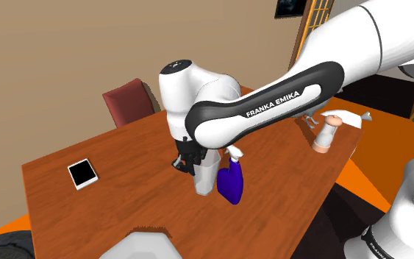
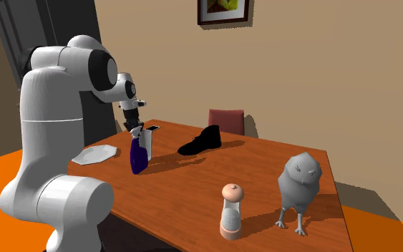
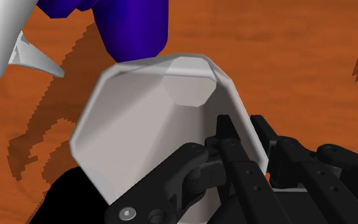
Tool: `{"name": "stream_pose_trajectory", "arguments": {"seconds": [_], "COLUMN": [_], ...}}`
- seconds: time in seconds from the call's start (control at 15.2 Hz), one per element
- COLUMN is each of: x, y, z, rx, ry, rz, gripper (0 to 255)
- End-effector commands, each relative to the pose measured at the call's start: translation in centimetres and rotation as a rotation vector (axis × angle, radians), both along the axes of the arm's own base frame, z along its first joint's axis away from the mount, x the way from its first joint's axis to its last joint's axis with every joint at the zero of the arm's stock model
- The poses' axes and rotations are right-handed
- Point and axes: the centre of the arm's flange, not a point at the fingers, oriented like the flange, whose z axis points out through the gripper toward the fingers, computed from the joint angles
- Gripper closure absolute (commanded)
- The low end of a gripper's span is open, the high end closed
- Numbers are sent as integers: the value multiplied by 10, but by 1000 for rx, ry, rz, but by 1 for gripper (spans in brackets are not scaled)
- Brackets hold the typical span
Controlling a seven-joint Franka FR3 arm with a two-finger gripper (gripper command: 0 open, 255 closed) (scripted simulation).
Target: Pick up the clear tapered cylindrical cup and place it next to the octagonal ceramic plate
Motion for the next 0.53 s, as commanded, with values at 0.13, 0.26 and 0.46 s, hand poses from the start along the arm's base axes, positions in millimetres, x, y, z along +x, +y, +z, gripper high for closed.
{"name": "stream_pose_trajectory", "arguments": {"seconds": [0.13, 0.26, 0.46], "x": [0, 0, 0], "y": [0, 0, 0], "z": [0, 0, 0], "rx": [0, 0, 0], "ry": [-1, -1, 0], "rz": [0, 0, 0], "gripper": [0, 0, 0]}}
